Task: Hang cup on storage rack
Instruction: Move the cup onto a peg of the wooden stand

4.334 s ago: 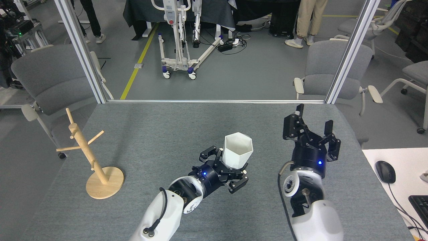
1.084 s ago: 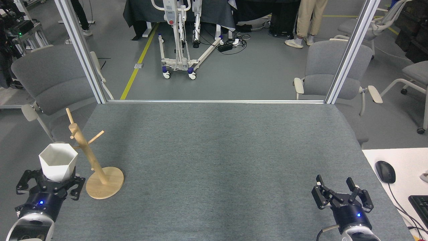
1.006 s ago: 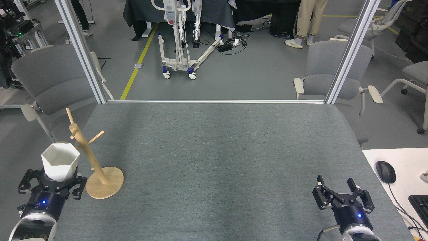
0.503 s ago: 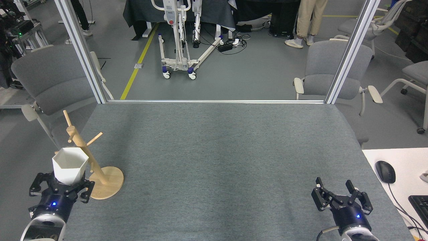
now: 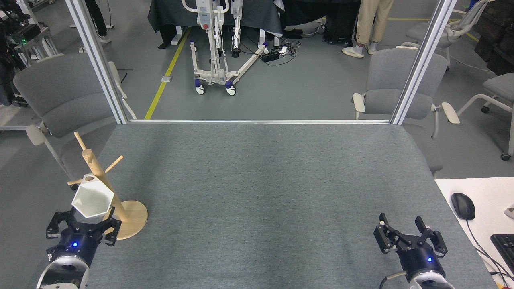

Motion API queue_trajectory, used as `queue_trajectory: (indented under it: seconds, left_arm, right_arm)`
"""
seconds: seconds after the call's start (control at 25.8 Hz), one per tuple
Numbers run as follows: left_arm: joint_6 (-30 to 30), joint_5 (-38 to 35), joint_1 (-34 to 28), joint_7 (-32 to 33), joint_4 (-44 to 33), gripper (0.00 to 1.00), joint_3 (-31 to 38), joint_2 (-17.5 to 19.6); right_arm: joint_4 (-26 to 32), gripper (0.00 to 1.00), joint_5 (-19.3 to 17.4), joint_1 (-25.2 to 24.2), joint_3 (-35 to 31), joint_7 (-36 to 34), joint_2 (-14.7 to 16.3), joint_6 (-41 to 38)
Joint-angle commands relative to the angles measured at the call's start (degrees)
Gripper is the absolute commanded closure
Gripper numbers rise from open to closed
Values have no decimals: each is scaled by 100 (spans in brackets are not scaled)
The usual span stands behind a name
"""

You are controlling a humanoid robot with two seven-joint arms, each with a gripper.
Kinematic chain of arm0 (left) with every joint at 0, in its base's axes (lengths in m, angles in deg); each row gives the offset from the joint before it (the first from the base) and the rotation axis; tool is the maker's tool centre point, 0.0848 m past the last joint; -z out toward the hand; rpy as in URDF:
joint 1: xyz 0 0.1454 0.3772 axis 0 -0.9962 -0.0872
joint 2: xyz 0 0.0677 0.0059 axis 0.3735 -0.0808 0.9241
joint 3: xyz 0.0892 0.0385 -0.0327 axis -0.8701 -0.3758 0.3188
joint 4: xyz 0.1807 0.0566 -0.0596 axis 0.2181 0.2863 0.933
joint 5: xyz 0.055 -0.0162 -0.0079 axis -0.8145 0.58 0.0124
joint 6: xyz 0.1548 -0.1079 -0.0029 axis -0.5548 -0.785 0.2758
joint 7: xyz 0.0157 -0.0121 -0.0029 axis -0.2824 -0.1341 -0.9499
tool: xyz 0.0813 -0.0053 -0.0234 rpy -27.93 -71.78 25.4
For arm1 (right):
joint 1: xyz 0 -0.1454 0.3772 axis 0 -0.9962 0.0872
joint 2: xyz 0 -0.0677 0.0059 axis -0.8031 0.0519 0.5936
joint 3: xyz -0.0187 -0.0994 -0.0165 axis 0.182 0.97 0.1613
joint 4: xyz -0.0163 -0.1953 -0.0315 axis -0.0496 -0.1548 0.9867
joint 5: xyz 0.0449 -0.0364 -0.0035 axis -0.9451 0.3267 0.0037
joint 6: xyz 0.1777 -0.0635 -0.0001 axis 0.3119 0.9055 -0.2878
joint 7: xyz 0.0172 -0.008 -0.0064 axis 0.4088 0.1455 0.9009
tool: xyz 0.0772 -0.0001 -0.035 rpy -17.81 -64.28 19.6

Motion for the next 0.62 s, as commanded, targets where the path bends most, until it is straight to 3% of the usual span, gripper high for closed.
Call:
queue_trajectory:
  seconds: [0.0,0.15,0.58]
  left_arm:
    - [-11,6,105,-17,234,7,0,-35]
    - [-3,6,201,-26,480,4,-9,-158]
    - [15,15,140,-70,700,2,-343,-519]
  right_arm:
    - [-28,1,-17,36,4,-6,67,-12]
    - [-63,1,18,53,4,-6,-29,6]
    - [-142,1,-8,1,13,-6,111,-21]
